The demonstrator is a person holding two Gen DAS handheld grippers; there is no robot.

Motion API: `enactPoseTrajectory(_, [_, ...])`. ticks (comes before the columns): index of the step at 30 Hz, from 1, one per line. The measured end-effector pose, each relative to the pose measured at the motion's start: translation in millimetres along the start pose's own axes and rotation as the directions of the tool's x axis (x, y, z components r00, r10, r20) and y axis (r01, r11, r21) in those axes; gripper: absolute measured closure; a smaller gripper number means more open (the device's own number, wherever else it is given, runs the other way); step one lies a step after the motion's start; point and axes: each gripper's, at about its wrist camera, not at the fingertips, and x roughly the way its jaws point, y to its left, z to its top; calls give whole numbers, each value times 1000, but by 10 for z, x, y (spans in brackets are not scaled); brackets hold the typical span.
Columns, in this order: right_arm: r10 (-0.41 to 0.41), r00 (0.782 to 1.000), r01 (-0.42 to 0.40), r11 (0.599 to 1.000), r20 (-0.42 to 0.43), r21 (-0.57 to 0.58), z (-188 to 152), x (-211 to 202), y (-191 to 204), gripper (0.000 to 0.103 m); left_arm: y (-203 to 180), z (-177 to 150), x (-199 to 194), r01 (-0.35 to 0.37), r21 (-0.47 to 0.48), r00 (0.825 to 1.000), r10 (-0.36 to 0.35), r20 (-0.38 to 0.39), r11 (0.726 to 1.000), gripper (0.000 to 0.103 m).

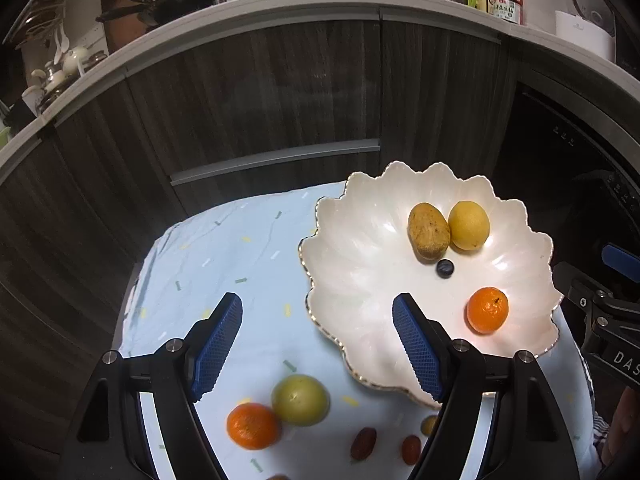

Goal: Organize fruits
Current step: 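Open both tools to drop the blueberry and yellow citrus into the bowl, then move the left tool to the small brown fruit while the right tool reaches the red cherry tomato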

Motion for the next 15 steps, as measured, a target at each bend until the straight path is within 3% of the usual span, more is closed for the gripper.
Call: enactPoseTrajectory(15, [29,1000,-29,1000,3,-6,-199,-296,271,18,285,-274,-368,-27,-15,999,27,28,1000,25])
